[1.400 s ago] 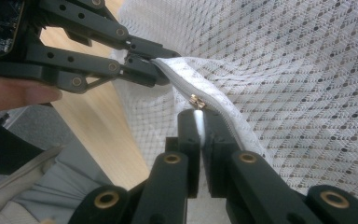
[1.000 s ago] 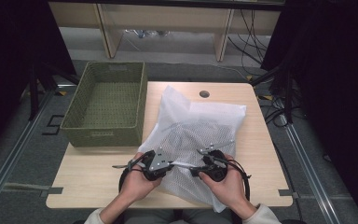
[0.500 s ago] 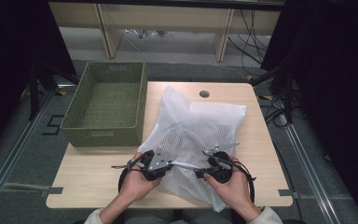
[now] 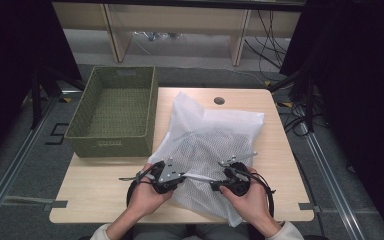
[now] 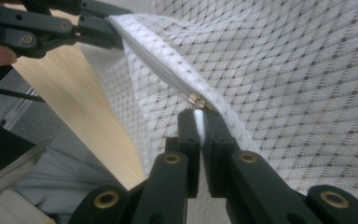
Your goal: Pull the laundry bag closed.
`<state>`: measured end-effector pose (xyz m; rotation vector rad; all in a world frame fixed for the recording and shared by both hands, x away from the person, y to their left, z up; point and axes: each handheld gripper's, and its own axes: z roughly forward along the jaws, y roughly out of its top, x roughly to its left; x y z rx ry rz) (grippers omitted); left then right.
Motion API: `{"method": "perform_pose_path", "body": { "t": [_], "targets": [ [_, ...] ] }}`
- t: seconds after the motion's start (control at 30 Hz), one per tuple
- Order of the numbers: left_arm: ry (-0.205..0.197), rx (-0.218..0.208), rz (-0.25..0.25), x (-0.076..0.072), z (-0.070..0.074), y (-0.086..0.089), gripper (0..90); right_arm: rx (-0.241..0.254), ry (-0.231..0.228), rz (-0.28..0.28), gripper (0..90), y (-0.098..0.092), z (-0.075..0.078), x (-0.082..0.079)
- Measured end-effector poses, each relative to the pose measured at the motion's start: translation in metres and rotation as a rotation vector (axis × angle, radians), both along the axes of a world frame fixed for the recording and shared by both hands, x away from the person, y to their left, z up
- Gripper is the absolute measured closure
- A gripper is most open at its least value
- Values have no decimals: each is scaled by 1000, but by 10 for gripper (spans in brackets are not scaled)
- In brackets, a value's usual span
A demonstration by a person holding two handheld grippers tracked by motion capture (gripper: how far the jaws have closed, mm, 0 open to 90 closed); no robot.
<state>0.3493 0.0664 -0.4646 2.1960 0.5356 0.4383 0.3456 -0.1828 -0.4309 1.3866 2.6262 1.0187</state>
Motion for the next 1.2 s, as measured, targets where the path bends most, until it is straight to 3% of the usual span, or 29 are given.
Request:
{"method": "perform_pose_path", "body": {
  "t": [0.27, 0.3, 0.37, 0.4, 0.43, 0.5, 0.93, 1.07, 1.1, 1.2],
  "targets": [
    [0, 5, -11, -2, -1, -5, 874, 9, -1, -51, 880, -7, 1, 1],
    [5, 14, -16, -2, -2, -7, 874, -5, 10, -23, 880, -10, 1, 2],
    [5, 17, -28, -3, -4, -10, 874, -6, 22, -51, 880, -12, 0, 1],
    [15, 18, -40, -3, -4, -12, 874, 9, 0, -63, 880, -12, -2, 0],
    [13, 26, -43, -3, -4, -12, 874, -2, 17, -70, 880, -15, -1, 0],
    [21, 17, -57, -4, -4, -15, 874, -7, 18, -45, 880, -19, 0, 2],
    [36, 34, -140, -3, -10, -38, 874, -34, 8, -127, 880, -33, 2, 10],
    [52, 28, -160, -1, -11, -45, 873, -33, -10, -149, 880, -33, 5, 15],
    [54, 24, -160, -1, -10, -46, 874, -34, 6, -166, 879, -33, 6, 16],
    [56, 9, -153, 0, -10, -45, 873, -36, 6, -149, 880, -34, 5, 15]
  ]
}}
